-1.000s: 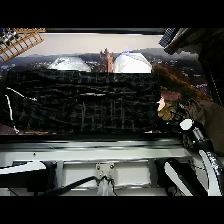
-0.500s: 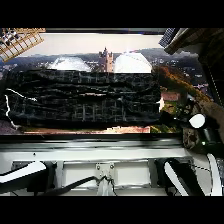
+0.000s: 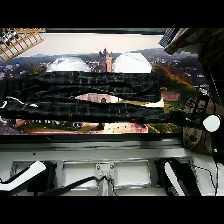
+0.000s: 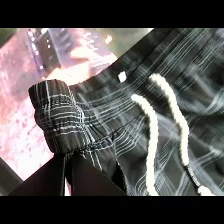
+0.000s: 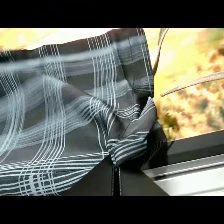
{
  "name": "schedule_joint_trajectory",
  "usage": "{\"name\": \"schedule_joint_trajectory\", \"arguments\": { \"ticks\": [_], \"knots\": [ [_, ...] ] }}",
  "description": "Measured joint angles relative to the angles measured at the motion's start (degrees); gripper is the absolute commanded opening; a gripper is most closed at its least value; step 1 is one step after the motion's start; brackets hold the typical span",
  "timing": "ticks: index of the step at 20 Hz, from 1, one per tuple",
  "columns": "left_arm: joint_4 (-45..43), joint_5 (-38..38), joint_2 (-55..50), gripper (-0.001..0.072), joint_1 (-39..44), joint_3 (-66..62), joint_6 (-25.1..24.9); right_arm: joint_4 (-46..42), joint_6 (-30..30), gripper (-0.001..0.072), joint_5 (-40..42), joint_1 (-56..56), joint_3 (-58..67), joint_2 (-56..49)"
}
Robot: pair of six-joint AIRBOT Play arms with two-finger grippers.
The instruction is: Fold the clothes and pants, and hang the long-sleeved shirts on hangers.
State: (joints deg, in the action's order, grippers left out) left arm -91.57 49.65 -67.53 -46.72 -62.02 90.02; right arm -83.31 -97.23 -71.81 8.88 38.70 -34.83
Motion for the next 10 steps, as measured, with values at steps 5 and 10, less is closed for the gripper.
{"name": "schedule_joint_trajectory", "arguments": {
  "ticks": [5, 10],
  "knots": [
    [-0.70, -5.29, 0.63, 0.0006, 2.73, -1.77, 0.00, 0.87, 2.10, 0.0011, 4.59, 0.00, 2.27, -2.71],
    [-0.85, -16.87, -1.42, 0.0005, 7.28, -3.13, 0.00, 1.70, 5.07, 0.0011, 11.02, 0.00, 11.80, -15.52]
  ]
}}
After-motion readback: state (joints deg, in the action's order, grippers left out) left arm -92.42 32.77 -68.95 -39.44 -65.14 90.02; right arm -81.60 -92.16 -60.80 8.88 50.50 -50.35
